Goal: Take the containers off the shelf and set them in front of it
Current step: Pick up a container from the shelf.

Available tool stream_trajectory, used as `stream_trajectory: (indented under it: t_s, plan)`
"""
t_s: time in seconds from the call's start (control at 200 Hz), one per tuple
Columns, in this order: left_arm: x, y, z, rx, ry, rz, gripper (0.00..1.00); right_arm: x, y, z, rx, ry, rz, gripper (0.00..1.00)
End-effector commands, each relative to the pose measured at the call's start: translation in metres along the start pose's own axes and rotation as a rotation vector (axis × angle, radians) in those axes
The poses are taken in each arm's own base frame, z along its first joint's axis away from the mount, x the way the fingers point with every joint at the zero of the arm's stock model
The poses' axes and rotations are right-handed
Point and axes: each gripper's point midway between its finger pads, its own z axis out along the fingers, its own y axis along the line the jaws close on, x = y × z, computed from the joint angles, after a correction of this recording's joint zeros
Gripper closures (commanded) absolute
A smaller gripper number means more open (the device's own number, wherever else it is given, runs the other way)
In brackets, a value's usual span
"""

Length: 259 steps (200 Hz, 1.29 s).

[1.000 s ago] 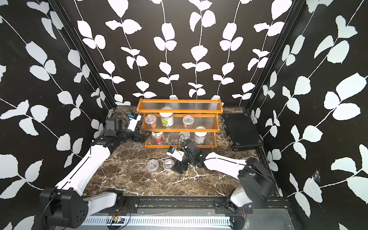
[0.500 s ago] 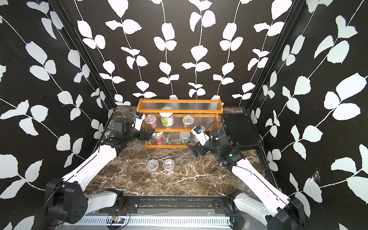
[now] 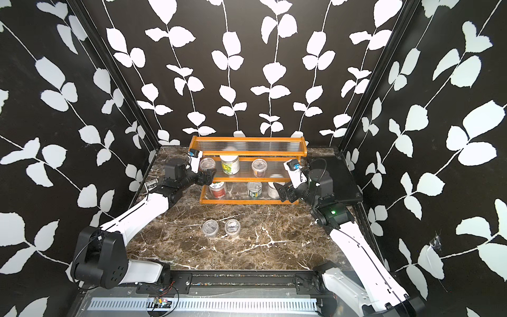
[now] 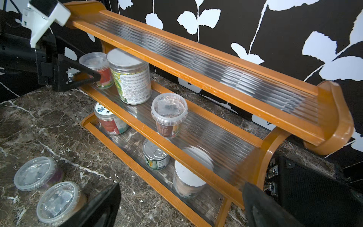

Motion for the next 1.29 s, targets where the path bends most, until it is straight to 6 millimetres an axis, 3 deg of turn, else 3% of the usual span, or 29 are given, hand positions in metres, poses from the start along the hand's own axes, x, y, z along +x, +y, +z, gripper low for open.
stream_trajectory:
  t_s: [0.0,0.62,1.29]
  plan:
    - [-0.019,0.004,0.002,-0.024,-0.059,-0.010,0.04,-0.022,-0.006,-0.011,0.017,-0.052,0.003,0.00]
    - [-0.020,-0.003,0.003,0.015,-0.058,0.005,0.34,-0.019,-0.012,-0.011,0.032,-0.032,0.003,0.00]
    - [-0.012,-0.013,-0.032,0.038,-0.040,0.028,0.40,-0.014,-0.014,-0.003,0.018,-0.022,0.005,0.00]
